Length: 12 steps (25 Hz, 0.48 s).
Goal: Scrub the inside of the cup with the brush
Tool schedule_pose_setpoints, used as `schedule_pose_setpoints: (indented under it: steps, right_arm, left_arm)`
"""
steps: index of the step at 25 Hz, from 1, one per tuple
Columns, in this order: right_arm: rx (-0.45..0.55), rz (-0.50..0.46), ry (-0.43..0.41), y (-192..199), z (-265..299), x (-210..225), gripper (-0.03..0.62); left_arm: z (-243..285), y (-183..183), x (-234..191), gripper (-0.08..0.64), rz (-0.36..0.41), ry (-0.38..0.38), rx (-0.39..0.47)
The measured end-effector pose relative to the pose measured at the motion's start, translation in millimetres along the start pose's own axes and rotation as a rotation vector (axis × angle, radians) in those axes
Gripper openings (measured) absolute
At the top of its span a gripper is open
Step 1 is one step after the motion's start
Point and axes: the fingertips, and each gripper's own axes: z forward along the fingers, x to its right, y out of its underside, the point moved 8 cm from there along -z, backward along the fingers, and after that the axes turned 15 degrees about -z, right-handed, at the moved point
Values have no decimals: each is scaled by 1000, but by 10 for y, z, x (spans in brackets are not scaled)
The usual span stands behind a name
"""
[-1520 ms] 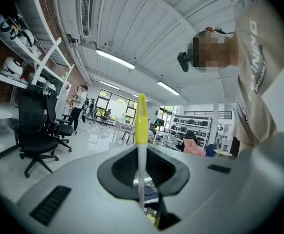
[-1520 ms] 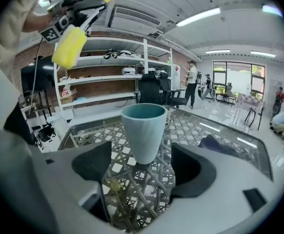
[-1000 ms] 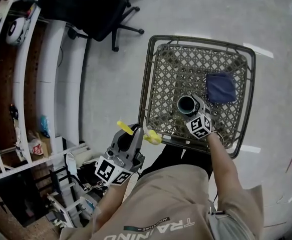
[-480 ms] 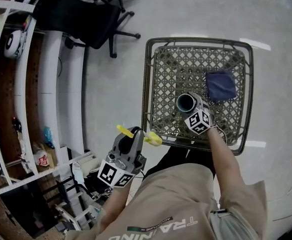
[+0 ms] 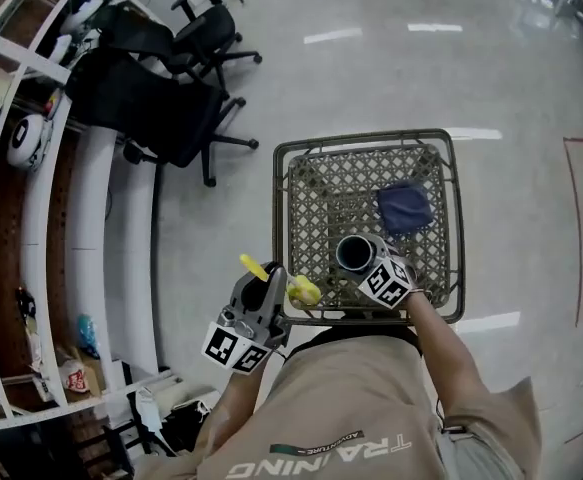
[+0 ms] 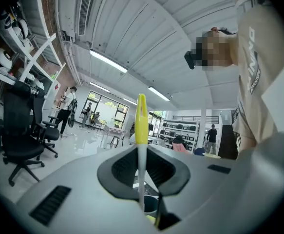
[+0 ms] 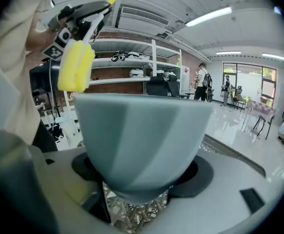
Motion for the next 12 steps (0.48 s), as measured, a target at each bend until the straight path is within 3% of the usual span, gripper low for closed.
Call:
schedule_pose_setpoints:
  steps: [7, 12]
  right_arm:
    - [11, 9, -16, -416, -555, -69, 380]
    - [10, -29, -53, -543, -681, -124, 380]
  left_arm:
    - [512, -293, 380, 41, 38, 235, 56]
    - [683, -492, 810, 41, 147, 385, 79]
